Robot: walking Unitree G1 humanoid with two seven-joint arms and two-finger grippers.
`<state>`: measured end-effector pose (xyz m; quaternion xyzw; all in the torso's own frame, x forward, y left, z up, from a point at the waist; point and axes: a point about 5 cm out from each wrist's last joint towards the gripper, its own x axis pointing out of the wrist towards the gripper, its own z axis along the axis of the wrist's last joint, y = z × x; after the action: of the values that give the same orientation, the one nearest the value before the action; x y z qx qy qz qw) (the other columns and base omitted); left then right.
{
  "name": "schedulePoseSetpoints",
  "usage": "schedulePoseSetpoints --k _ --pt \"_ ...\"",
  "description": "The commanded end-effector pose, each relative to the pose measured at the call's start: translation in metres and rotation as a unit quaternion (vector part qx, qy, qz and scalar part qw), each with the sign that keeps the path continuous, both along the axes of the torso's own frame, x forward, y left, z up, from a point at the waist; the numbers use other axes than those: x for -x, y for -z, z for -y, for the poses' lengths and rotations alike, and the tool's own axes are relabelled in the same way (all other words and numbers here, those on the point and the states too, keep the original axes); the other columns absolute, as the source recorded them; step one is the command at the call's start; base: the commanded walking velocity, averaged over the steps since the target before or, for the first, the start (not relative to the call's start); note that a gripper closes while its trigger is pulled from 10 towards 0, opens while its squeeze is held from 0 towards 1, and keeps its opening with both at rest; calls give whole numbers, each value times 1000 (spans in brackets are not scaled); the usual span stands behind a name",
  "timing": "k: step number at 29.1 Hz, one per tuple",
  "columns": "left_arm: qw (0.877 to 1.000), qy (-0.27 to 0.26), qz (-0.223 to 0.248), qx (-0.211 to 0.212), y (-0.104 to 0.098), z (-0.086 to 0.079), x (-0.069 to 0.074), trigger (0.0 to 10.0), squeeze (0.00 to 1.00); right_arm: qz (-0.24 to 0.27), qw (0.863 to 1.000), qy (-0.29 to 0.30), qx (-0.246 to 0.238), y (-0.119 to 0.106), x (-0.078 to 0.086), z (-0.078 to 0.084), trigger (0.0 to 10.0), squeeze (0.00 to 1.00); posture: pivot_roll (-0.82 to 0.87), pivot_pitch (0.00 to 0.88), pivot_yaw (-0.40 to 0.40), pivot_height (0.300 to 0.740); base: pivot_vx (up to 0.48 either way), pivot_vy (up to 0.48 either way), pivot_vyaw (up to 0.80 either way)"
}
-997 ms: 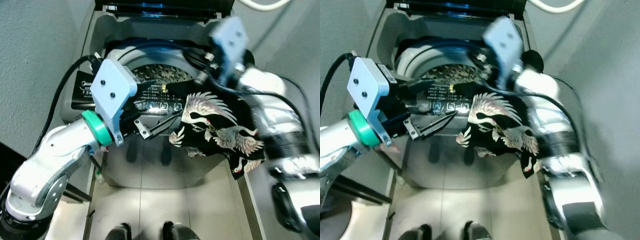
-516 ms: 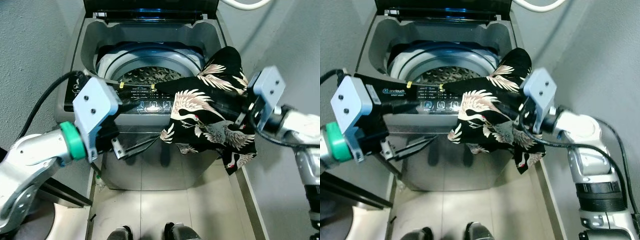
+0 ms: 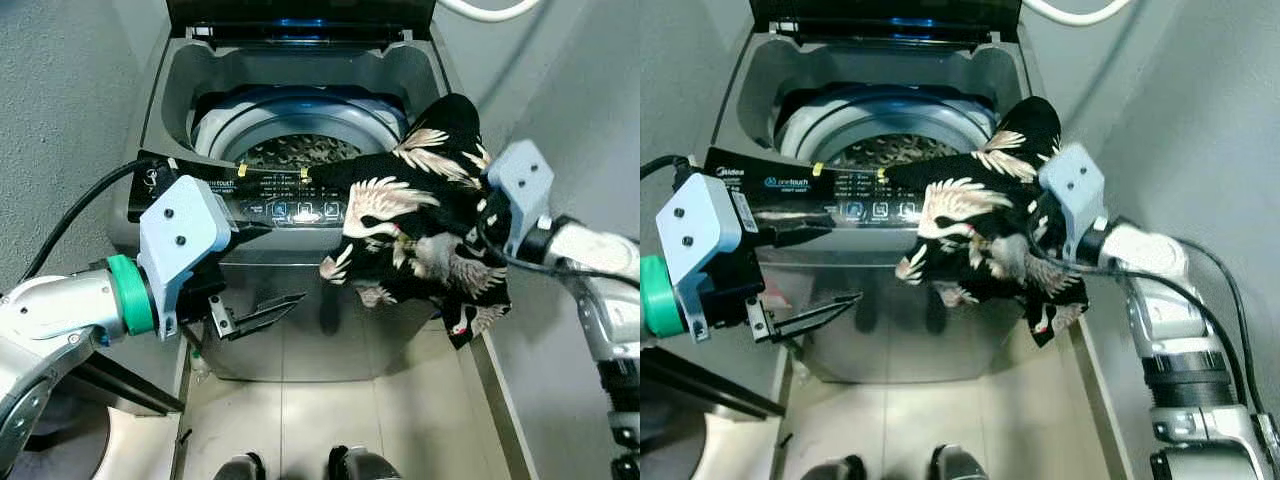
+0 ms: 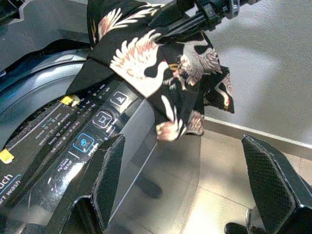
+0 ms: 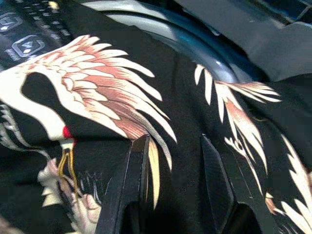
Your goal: Clothes washing
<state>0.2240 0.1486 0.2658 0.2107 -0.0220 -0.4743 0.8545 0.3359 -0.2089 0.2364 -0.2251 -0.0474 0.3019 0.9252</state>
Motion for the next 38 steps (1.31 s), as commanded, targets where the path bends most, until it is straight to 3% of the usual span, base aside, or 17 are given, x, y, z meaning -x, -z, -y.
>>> schedulePoseSetpoints --k 1,2,3,9,14,15,24,26,38 --pt "1000 12 4 2 -2 3 5 10000 0 -14 1000 22 -5 7 -2 7 10000 835 48 121 40 740 0 0 0" --pt "1000 12 5 3 -1 3 4 10000 0 -13 1000 25 -8 6 -2 8 10000 835 48 121 40 740 0 0 0" --pt "1000 12 5 3 -1 3 4 10000 0 -8 999 32 -7 4 -3 12 10000 1000 45 122 40 740 0 0 0" --pt "1000 11 6 4 -1 3 4 10000 0 -3 999 49 -5 -1 -4 21 10000 1000 43 123 39 740 0 0 0" --pt "1000 9 5 6 0 4 4 10000 0 -1 997 71 25 3 -5 31 10000 1000 41 123 38 740 0 0 0" --pt "1000 9 5 7 0 4 4 10000 0 -1 997 72 31 4 -5 31 10000 0 39 120 37 740 0 0 0" --pt "1000 8 7 13 1 5 3 10000 0 -38 997 45 50 23 -5 19 10000 0 41 114 36 740 0 0 0" --pt "1000 6 8 14 1 6 3 10000 0 -60 997 25 34 30 -5 15 0 0 43 112 31 740 0 0 0" --pt "1000 0 10 19 2 6 2 10000 0 -84 996 2 -15 32 -8 6 0 0 43 109 25 740 0 0 0"
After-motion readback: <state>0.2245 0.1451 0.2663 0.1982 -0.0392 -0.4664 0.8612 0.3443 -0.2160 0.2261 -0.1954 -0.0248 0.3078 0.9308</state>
